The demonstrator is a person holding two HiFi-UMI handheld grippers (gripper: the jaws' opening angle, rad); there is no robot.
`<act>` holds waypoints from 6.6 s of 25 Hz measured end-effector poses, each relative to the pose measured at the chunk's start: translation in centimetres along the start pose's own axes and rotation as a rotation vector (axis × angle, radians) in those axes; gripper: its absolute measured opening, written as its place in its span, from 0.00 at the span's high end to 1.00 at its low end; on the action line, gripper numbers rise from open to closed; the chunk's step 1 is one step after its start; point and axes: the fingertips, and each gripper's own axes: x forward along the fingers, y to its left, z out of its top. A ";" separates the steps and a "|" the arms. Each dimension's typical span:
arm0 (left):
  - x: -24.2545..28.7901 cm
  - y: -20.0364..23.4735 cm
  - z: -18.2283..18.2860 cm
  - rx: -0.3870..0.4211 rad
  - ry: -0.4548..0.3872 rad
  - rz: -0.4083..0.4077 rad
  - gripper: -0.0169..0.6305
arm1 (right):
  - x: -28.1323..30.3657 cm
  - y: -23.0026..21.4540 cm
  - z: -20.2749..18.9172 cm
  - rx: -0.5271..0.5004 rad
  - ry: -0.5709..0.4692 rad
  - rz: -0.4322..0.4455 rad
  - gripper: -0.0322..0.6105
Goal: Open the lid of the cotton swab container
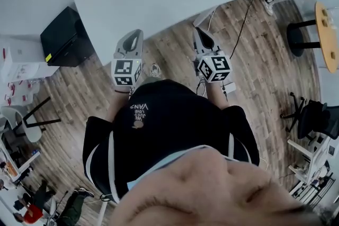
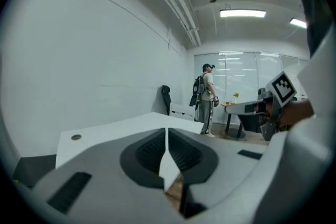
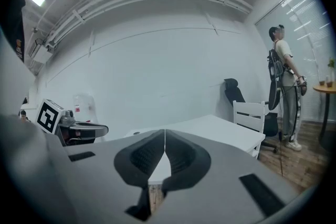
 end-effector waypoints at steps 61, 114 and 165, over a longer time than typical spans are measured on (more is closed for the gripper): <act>22.9 9.0 4.5 -0.015 0.023 -0.001 0.93 | 22.7 -11.7 5.5 -0.019 0.022 0.083 0.93; 31.5 7.5 0.1 -0.015 0.033 -0.032 0.93 | 28.3 -15.3 3.9 -0.038 0.116 0.227 0.93; 37.0 4.0 -9.3 0.039 0.258 -0.099 0.57 | 28.1 -18.7 1.9 -0.027 0.175 0.212 0.93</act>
